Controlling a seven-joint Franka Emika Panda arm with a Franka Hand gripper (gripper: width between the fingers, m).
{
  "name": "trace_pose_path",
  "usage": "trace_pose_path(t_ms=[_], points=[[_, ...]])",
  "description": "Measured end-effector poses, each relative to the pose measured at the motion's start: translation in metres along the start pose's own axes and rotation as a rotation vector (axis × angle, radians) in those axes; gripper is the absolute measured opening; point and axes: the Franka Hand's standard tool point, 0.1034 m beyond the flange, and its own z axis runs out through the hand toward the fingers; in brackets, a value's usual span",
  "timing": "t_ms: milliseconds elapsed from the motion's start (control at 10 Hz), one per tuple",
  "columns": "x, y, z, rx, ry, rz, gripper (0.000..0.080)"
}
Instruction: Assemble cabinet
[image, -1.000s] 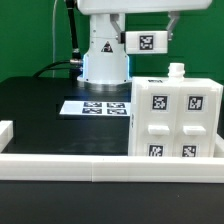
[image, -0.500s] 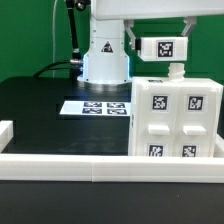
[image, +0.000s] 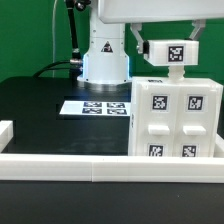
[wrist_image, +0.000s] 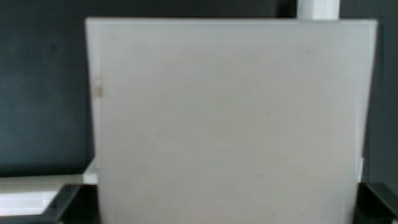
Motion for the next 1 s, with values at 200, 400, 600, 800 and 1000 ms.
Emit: trace_pose_path(t_ms=[200, 400, 600, 800, 1000], points=[[0.0049, -0.0023, 0.0032, -0.001, 0.000, -0.006, 0.0563], [0.0076, -0.0026, 0.0067, -0.003, -0.003, -0.019, 0.0563], [0.0133, -0.0061, 0.0079, -0.004, -0.016, -0.028, 0.0563], [0.0138, -0.0061, 0.0088, -0.004, -0.018, -0.029, 0.0563], [0.0137, -0.0058, 0.0091, -0.004, -0.019, -0.028, 0.0563]])
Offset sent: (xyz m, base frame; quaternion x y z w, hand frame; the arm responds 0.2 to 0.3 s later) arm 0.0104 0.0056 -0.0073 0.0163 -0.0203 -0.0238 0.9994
